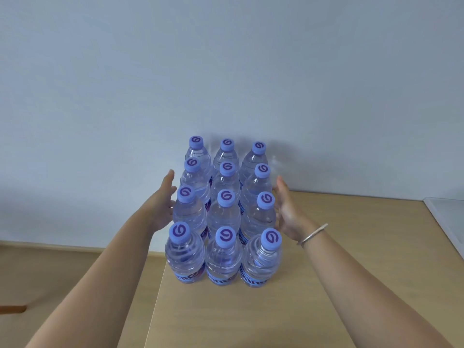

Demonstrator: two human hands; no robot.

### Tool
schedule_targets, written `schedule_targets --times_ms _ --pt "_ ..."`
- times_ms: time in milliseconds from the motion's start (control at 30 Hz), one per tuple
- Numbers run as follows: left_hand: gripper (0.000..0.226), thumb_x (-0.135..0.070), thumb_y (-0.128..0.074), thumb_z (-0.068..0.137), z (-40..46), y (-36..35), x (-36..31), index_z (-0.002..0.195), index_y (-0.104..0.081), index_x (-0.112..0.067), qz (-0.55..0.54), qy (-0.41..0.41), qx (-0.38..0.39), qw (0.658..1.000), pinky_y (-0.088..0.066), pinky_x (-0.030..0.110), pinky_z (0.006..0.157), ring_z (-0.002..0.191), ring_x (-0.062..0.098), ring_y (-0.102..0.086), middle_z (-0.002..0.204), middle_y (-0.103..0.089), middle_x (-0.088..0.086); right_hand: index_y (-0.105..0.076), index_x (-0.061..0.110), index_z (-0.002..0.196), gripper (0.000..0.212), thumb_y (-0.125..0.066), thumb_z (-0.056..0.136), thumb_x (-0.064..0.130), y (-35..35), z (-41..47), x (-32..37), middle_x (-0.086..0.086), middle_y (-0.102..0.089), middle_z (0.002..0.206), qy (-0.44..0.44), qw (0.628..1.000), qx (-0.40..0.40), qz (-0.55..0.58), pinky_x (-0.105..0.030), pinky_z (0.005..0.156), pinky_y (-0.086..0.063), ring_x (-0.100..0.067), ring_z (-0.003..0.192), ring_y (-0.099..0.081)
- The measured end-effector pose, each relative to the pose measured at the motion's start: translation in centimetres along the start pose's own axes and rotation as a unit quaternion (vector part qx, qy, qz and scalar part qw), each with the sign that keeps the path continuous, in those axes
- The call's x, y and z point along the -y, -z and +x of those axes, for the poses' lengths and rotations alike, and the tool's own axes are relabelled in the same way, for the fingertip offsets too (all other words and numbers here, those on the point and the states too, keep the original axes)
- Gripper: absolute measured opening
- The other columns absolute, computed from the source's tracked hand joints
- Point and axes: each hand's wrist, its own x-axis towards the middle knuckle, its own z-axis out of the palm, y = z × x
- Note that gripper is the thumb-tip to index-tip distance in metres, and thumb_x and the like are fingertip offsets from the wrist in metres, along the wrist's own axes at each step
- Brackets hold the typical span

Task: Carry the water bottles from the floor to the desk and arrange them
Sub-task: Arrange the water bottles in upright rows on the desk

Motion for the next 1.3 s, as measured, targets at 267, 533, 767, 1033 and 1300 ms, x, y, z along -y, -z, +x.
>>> schedule_targets --times_ms 267,533,767,1033,1300 --pt "0.030 -0.042 -0.029 0.101 1.1 -1.1 0.4 0.091 -0.057 -0.040 0.054 -0.089 0.057 0.993 -0.054 0.019 0.052 0.071 0.006 -0.071 0.078 -0.074 -0.014 -0.029 0.038 0.143 0.057 -0.023 0.092 0.064 -1.3 1.1 -0.2 0.001 -0.041 0.147 0.030 0.999 -0.007 0.018 -0.052 0.112 -0.028 -0.023 0.134 -0.039" --pt "0.077 -0.065 -0.037 0.088 1.8 -0.3 -2.5 0.143 -0.035 -0.011 0.074 -0.018 -0.014 0.997 -0.043 0.046 0.101 0.128 0.028 -0.045 0.145 -0.041 0.012 -0.051 0.023 0.130 0.077 -0.025 0.081 0.077 0.8 3.1 1.2 -0.007 -0.052 0.137 -0.083 0.993 -0.069 0.049 -0.054 0.106 -0.035 -0.029 0.126 -0.046" --pt "0.065 -0.057 -0.034 0.094 2.9 -2.1 -6.9 0.134 -0.047 -0.007 0.078 -0.077 -0.007 0.994 -0.045 0.033 0.091 0.119 0.025 -0.054 0.133 -0.055 0.009 -0.031 0.023 0.145 0.072 -0.028 0.089 0.067 0.5 5.7 3.7 -0.005 -0.042 0.145 -0.026 0.989 -0.079 0.123 -0.047 0.098 -0.044 -0.026 0.123 -0.050" --pt "0.067 -0.061 -0.033 0.092 3.0 -2.6 -6.0 0.120 -0.060 -0.005 0.167 -0.122 -0.055 0.977 -0.042 0.045 0.103 0.110 0.031 -0.059 0.117 -0.065 0.017 -0.063 0.020 0.118 0.063 -0.030 0.089 0.066 -0.8 6.4 3.3 -0.009 -0.069 0.111 0.000 0.996 -0.043 0.077 -0.038 0.088 -0.051 -0.024 0.102 -0.064" --pt "0.051 -0.046 -0.039 0.095 0.5 -1.5 -2.8 0.136 -0.047 -0.017 0.069 -0.227 -0.176 0.955 -0.033 0.038 0.109 0.127 0.016 -0.046 0.141 -0.048 -0.001 -0.043 0.021 0.138 0.047 -0.031 0.097 0.043 0.8 3.3 0.6 -0.003 -0.046 0.142 0.061 0.987 -0.149 0.023 -0.036 0.104 -0.036 -0.017 0.125 -0.046"
